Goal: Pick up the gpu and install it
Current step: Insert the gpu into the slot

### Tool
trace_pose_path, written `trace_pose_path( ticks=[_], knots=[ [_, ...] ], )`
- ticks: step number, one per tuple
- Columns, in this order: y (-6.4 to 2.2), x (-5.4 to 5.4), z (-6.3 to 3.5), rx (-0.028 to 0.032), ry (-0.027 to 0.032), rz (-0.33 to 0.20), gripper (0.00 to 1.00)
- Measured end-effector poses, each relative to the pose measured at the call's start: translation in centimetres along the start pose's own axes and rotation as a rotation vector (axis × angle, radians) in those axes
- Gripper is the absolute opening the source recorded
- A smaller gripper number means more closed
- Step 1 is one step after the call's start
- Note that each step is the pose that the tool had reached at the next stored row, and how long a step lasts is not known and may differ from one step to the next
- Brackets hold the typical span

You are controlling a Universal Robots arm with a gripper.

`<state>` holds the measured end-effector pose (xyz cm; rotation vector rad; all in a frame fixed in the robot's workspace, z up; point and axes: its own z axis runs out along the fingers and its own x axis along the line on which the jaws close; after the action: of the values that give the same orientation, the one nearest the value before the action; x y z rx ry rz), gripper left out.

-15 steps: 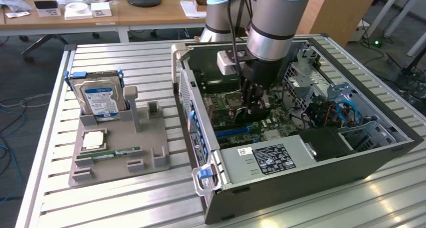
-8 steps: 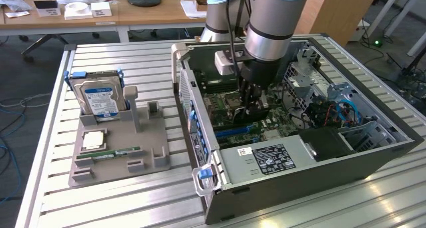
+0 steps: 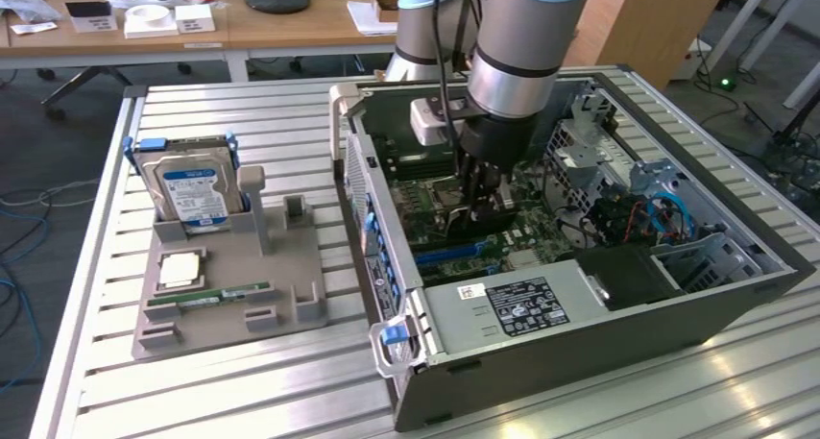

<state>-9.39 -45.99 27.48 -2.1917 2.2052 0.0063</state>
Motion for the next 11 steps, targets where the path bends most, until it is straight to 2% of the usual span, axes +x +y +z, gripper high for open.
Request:
trace_pose_path(
  ticks=[11],
  knots=[
    [0.23,0.00,0.02,0.0000,0.0000,0.000,0.26]
  ],
)
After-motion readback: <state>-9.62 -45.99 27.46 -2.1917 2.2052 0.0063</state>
